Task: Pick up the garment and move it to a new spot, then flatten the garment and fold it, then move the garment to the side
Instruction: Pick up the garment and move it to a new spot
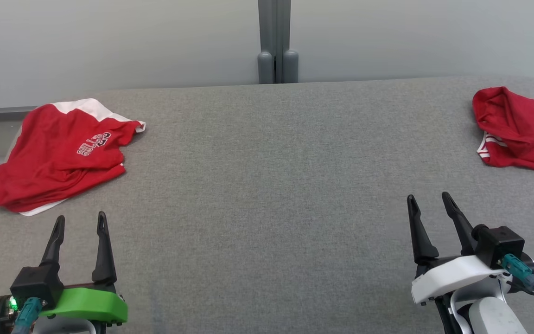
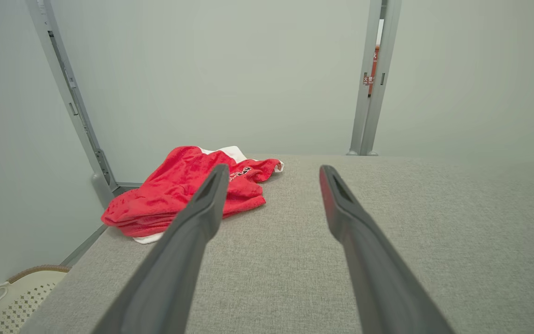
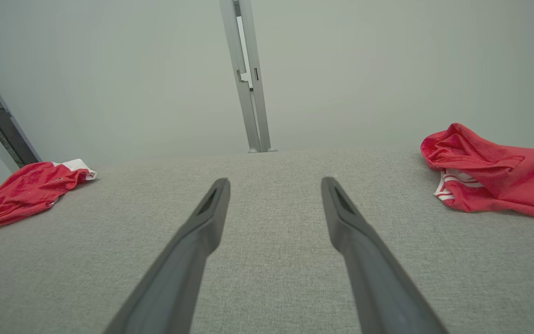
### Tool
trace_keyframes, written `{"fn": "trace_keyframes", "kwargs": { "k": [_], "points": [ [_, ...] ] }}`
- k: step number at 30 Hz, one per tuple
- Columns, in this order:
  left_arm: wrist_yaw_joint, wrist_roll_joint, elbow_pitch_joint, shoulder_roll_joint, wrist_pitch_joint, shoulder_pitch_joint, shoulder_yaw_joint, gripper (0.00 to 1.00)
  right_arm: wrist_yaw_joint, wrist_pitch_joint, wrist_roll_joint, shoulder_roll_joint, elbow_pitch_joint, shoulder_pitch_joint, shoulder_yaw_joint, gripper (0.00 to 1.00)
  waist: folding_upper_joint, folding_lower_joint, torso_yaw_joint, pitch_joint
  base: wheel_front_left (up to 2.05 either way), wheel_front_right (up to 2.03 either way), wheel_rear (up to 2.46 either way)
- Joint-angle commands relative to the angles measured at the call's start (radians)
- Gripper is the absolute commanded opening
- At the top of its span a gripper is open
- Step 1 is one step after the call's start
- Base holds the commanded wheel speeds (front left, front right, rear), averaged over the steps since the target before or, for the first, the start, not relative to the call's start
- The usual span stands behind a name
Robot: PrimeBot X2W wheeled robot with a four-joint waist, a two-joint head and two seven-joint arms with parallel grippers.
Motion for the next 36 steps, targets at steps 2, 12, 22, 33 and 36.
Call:
{"fn": "trace_keyframes", "kwargs": {
  "k": [2, 12, 22, 33, 36],
  "points": [
    [0.008, -0.018, -0.003, 0.012, 0.003, 0.016, 0.012, 1.00, -0.002, 0.004, -0.006, 0.004, -0.009, 0.012, 0.002, 1.00, 0.0000, 0.0000, 0.029, 0.000, 0.00, 0.00, 0.00],
    [0.022, -0.025, -0.011, 0.026, 0.005, 0.013, 0.020, 1.00, -0.002, 0.008, -0.001, 0.006, -0.013, 0.021, -0.004, 1.00, 0.0000, 0.0000, 0.164, 0.007, 0.00, 0.00, 0.00],
    [0.036, -0.041, -0.010, 0.038, 0.006, 0.028, 0.036, 1.00, -0.002, 0.011, 0.000, 0.009, -0.003, 0.003, 0.011, 1.00, 0.0000, 0.0000, 0.301, 0.020, 0.00, 0.00, 0.00],
    [0.053, -0.056, -0.007, 0.038, -0.007, 0.028, 0.043, 1.00, -0.002, 0.017, -0.004, 0.008, -0.003, -0.009, 0.016, 1.00, 0.0000, 0.0000, 0.419, 0.048, 0.00, 0.00, 0.00],
    [0.056, -0.060, -0.005, 0.039, -0.012, 0.035, 0.045, 1.00, -0.002, 0.020, -0.007, 0.008, -0.003, -0.017, 0.025, 1.00, 0.0000, 0.0000, 0.436, 0.053, 0.00, 0.00, 0.00]
  ]
}}
